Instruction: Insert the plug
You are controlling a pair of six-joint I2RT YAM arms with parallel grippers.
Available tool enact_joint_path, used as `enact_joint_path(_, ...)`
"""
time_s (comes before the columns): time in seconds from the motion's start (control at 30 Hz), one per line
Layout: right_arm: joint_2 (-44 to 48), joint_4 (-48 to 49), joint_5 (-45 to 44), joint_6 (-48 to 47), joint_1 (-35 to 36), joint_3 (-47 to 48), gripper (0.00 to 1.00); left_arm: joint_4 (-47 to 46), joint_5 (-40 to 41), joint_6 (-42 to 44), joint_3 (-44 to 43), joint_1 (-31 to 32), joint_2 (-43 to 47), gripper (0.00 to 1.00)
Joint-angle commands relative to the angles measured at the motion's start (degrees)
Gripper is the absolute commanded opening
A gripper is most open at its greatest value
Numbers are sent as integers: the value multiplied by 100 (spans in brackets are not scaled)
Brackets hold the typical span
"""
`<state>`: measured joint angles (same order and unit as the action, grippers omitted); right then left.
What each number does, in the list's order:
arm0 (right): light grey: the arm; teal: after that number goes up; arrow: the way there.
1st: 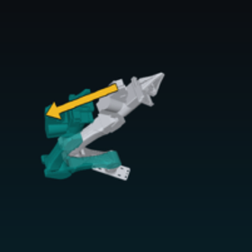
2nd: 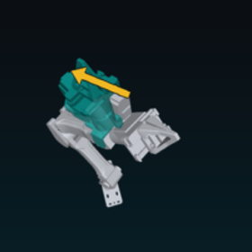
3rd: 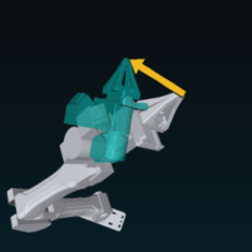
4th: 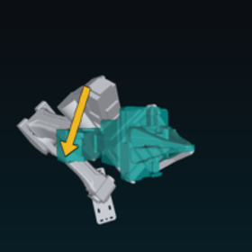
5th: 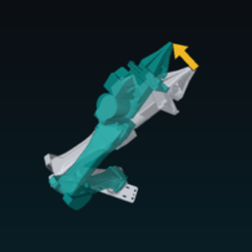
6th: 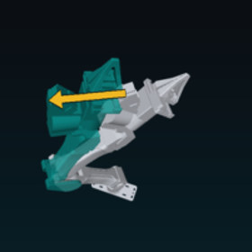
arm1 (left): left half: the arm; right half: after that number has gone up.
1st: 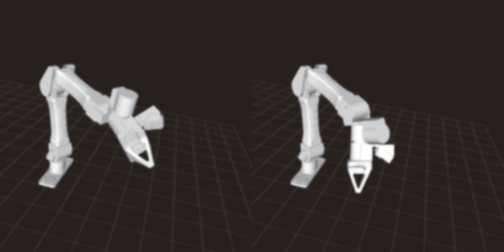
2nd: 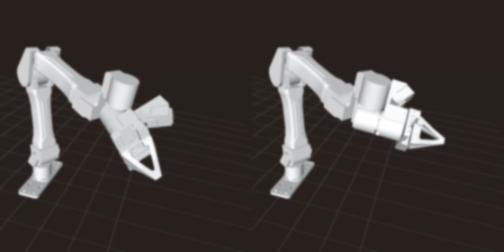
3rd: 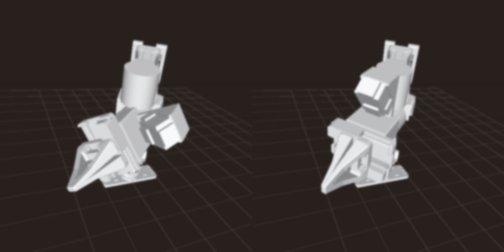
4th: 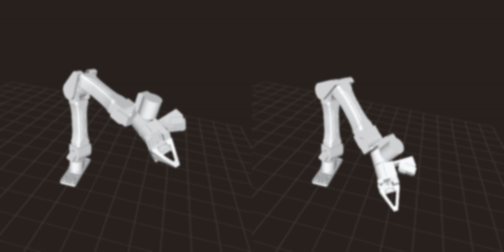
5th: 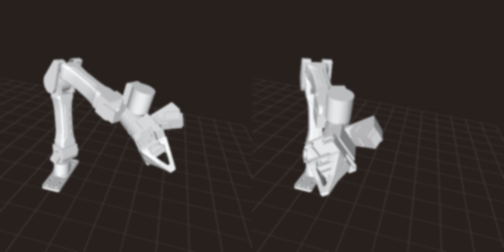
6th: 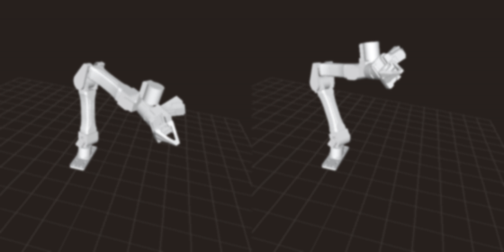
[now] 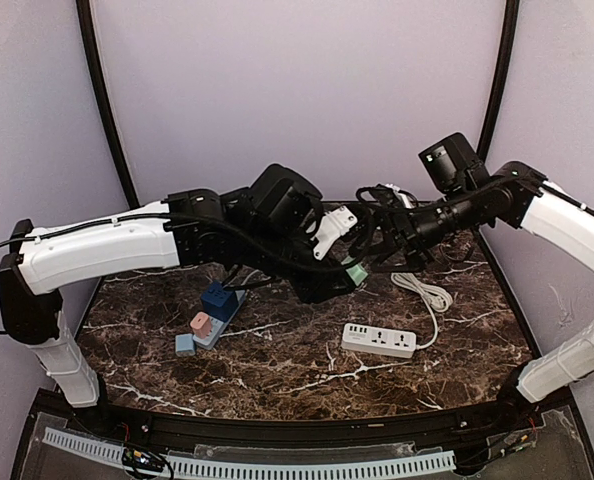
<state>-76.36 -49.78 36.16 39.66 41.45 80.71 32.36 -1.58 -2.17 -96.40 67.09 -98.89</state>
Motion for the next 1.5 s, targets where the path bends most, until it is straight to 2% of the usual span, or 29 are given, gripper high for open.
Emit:
enact_joint_path(0.0,14,6,-14,86,-23,-178,74,-213,233,70,-187,70,-23,1)
enact_joint_path(1.0,-99,48,5,88,-23,-296,40,-230,182,173,-415,129,-272,1)
enact_joint_path(1.23,-107,0,39,74,-23,-310,28,-221,210,149,-419,138,-306,1)
enact_joint_path(1.3,-115,-35,55,41,-23,-314,21,-221,247,129,-432,138,-315,1)
enact_joint_path(1.33,-120,-52,57,24,-23,-310,17,-221,271,112,-441,138,-322,2)
enact_joint_path(1.4,-115,-66,67,-2,-23,-295,8,-229,324,75,-463,138,-323,11)
enact_joint_path(1.43,-116,-75,66,-4,-28,-281,4,-230,329,63,-461,142,-328,20)
enact_joint_path(1.47,-116,-76,62,-13,-24,-269,0,-230,326,49,-461,145,-329,34)
